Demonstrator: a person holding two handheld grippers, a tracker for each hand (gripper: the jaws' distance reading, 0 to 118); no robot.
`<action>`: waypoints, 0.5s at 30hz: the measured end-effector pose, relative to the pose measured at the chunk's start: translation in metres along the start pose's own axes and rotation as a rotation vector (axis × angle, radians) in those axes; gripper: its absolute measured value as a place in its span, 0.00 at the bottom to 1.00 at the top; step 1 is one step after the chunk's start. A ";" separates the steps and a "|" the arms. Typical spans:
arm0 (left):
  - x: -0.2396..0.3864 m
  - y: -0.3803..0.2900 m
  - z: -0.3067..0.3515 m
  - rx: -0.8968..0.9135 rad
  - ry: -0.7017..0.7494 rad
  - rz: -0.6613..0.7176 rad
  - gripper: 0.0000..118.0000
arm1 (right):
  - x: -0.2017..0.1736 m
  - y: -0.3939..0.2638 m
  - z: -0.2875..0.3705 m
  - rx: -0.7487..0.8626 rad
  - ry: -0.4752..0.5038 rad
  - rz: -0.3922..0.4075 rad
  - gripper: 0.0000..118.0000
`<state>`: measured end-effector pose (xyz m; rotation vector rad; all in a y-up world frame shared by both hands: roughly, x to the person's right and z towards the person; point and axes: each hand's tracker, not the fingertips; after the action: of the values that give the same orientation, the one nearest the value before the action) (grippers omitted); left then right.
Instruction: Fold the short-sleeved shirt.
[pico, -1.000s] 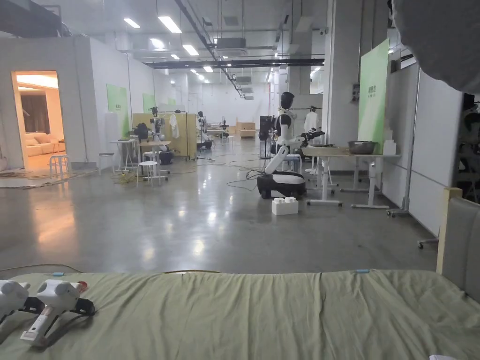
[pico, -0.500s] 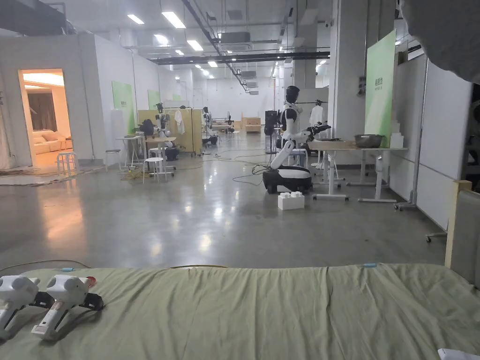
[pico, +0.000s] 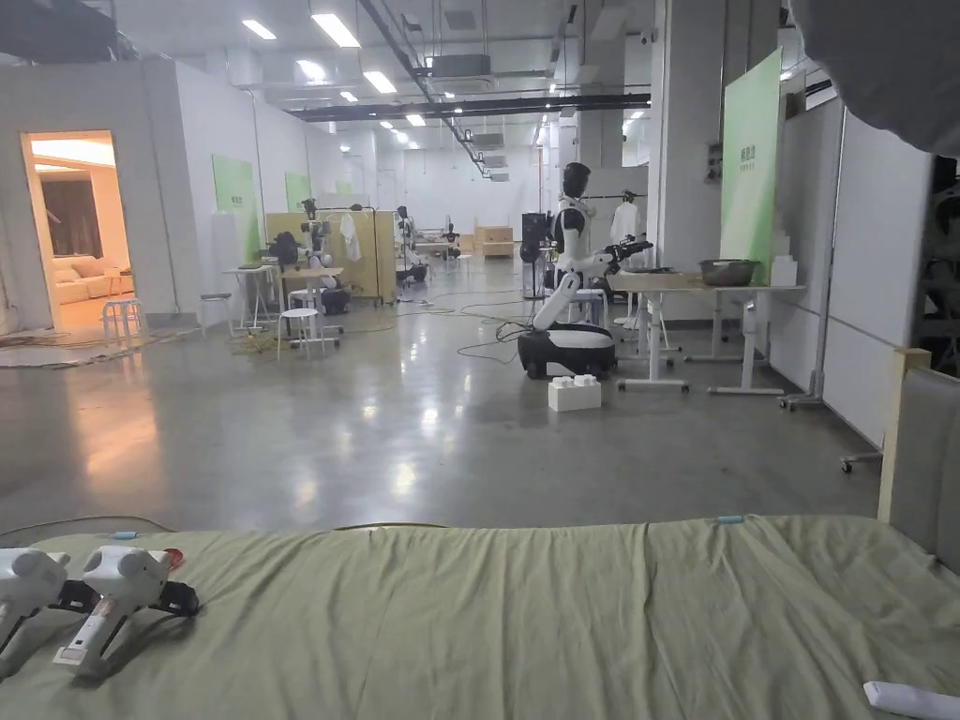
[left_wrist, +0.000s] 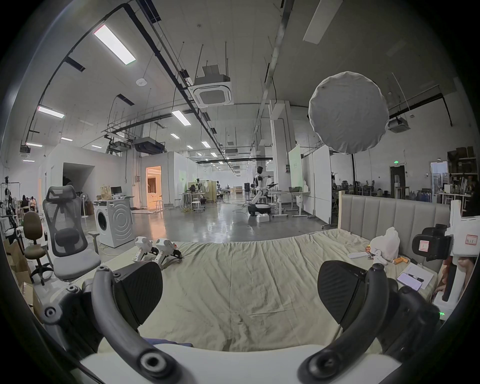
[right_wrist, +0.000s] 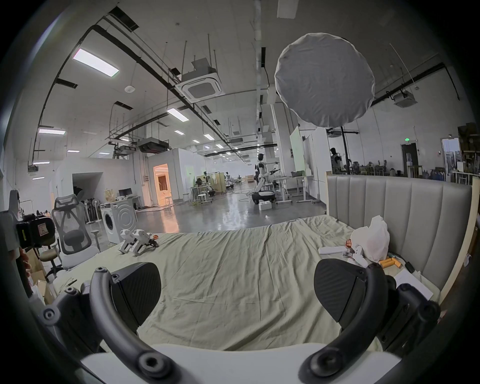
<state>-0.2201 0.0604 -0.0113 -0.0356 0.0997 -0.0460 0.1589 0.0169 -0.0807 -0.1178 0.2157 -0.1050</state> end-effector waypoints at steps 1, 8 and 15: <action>0.000 0.000 0.000 0.000 0.000 0.003 1.00 | 0.001 0.000 0.000 -0.002 -0.004 -0.005 0.99; 0.002 -0.001 -0.002 -0.006 -0.001 0.000 1.00 | -0.002 0.003 -0.001 -0.010 -0.015 -0.003 0.99; 0.003 -0.004 -0.002 -0.019 -0.013 0.000 1.00 | -0.007 0.001 -0.002 -0.015 0.021 0.004 0.99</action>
<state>-0.2171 0.0567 -0.0137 -0.0552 0.0868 -0.0451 0.1517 0.0185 -0.0816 -0.1313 0.2379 -0.1006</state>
